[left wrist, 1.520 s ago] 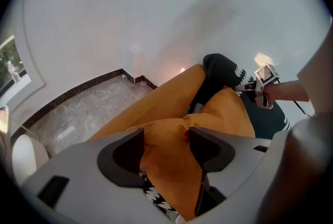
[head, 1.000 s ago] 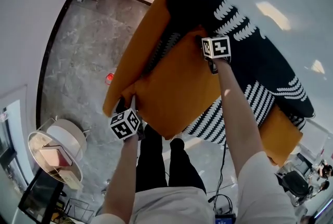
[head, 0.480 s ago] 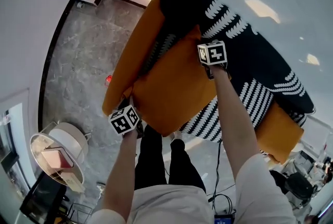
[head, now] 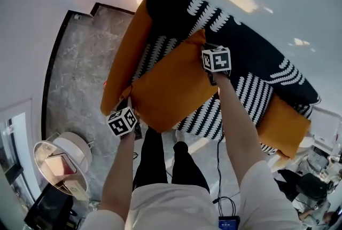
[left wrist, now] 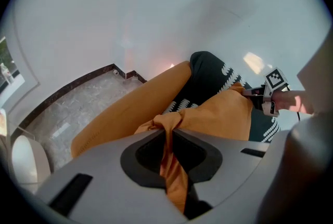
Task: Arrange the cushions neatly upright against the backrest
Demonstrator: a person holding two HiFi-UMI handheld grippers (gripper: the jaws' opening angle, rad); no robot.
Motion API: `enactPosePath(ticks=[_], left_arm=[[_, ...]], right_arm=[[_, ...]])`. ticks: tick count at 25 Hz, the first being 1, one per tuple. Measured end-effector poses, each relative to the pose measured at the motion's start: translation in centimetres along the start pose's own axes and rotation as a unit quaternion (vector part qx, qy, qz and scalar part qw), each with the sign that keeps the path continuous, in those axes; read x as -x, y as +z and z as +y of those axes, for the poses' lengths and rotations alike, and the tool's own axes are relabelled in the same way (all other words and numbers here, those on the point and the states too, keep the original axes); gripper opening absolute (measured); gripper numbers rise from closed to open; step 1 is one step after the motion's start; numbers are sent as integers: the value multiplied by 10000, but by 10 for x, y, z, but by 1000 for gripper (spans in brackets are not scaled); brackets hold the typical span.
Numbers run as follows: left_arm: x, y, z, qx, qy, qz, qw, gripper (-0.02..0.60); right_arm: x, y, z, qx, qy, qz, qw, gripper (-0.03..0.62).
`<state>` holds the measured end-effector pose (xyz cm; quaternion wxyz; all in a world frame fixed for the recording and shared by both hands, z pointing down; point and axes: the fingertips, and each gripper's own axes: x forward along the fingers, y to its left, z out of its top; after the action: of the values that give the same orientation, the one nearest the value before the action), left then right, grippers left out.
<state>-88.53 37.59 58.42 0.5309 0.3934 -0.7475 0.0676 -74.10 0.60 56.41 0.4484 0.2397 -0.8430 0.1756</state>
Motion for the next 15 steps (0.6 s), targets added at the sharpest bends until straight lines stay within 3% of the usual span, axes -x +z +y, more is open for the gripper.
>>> enactPosePath(ticks=[9,15], left_arm=[[9,37,-63,-811,-348,-152,9960,48],[14,69,-109,-1562,-615,-414,9849,46]], right_arm=[[80,-47,-64,-805,-284,-220,9961,37],[135,-90,-92,-1465,-464,-536,9867,34]])
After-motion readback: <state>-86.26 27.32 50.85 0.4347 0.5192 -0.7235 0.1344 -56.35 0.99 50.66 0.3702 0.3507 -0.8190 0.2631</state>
